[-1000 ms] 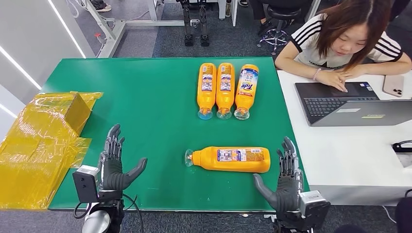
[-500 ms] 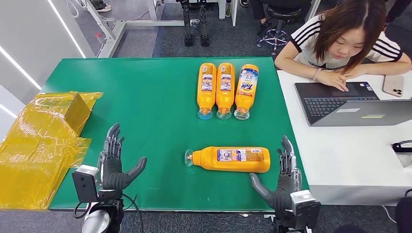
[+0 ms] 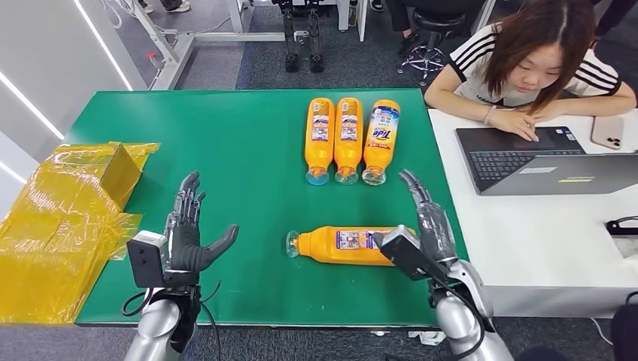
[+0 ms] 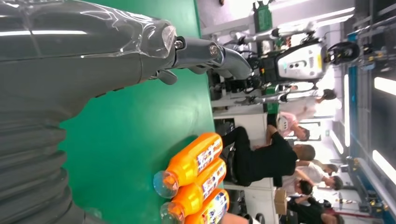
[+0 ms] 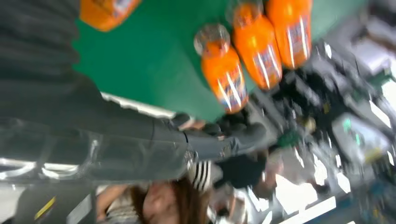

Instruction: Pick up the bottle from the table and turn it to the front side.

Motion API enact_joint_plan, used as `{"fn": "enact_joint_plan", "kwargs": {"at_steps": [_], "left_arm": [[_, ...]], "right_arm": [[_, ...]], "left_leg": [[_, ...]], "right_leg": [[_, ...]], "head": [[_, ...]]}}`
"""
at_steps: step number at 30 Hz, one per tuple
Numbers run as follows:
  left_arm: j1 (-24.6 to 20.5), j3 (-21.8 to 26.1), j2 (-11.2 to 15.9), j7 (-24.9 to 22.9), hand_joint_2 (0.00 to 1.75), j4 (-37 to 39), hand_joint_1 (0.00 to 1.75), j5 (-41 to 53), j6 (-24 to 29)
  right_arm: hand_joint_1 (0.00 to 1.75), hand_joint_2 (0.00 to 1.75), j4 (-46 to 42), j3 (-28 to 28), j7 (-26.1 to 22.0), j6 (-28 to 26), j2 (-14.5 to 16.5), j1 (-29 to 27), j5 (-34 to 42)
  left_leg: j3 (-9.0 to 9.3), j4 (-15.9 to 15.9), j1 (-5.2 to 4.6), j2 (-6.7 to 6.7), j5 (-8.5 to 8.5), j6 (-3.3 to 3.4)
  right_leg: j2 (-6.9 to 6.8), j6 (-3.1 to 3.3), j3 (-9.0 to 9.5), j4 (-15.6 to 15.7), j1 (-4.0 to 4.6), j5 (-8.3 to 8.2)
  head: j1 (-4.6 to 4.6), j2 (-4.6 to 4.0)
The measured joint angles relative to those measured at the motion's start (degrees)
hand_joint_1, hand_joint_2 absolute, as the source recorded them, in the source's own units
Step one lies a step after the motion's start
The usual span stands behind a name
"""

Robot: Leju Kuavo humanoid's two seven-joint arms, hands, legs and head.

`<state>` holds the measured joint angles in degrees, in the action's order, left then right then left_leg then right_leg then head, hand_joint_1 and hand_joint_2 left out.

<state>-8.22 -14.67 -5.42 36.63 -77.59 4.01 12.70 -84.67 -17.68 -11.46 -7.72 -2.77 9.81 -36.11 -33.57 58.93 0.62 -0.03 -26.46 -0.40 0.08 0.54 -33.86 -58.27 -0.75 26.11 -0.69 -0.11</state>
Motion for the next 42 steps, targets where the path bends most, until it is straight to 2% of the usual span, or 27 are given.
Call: {"fn": "enact_joint_plan", "kwargs": {"at_steps": [2,7,14,20,31,36,42], "left_arm": [[-0.89,-0.23,-0.02,-0.03,1.75,1.00,0.00,-0.13,-0.27],[-2.01,-0.62,-0.11,-1.43,1.75,1.72,0.00,0.09,-0.97],[-3.08,-0.71,-0.15,-2.75,1.75,2.03,0.00,0.79,-1.32],[-4.67,-0.76,-0.55,-4.00,1.75,2.78,0.00,1.24,-2.49],[-6.20,-0.85,-1.61,-5.58,1.75,4.48,0.00,-0.56,-7.50],[-6.18,-0.85,-2.01,-5.62,1.75,4.68,0.00,-0.60,-8.91],[-6.00,-0.83,-2.00,-5.49,1.75,4.78,0.00,-0.60,-8.39]], "right_arm": [[0.00,1.75,2.32,-0.65,1.06,3.12,-1.00,2.38,1.11],[0.00,1.75,11.22,-5.08,3.78,17.05,-4.19,11.19,7.47],[0.00,1.75,18.95,-12.69,6.71,25.83,-6.56,20.42,13.26],[0.00,1.75,23.20,-19.04,10.18,29.96,-8.38,27.54,16.59],[0.00,1.75,27.68,-29.50,15.24,37.28,-13.32,36.57,14.12],[0.00,1.75,28.57,-33.50,15.43,40.03,-15.57,40.01,16.00],[0.00,1.75,30.84,-36.78,12.09,37.35,-15.75,40.67,18.06]], "left_leg": [[-0.02,0.01,0.01,-0.01,0.00,0.00],[-0.06,0.01,0.01,0.07,0.03,-0.02],[-0.07,0.02,0.01,0.05,0.04,-0.01],[-0.07,0.04,0.01,0.05,0.05,-0.01],[-0.13,0.12,-0.01,0.03,0.04,0.00],[-0.14,0.12,0.01,0.02,0.04,0.00],[-0.16,0.11,0.02,0.01,0.04,0.00]], "right_leg": [[0.00,0.00,0.00,0.00,0.00,0.00],[0.12,0.07,-0.09,-0.02,0.00,-0.06],[0.11,0.07,-0.11,-0.02,0.00,-0.06],[0.11,0.07,-0.11,-0.02,0.00,-0.06],[0.10,0.04,-0.13,-0.01,0.00,-0.08],[0.08,0.04,-0.13,-0.02,0.00,-0.08],[0.08,0.04,-0.13,-0.03,0.00,-0.08]], "head": [[0.01,0.00],[0.01,0.00],[0.00,0.00],[0.01,0.00],[0.01,0.00],[0.01,0.00],[0.01,0.00]]}}
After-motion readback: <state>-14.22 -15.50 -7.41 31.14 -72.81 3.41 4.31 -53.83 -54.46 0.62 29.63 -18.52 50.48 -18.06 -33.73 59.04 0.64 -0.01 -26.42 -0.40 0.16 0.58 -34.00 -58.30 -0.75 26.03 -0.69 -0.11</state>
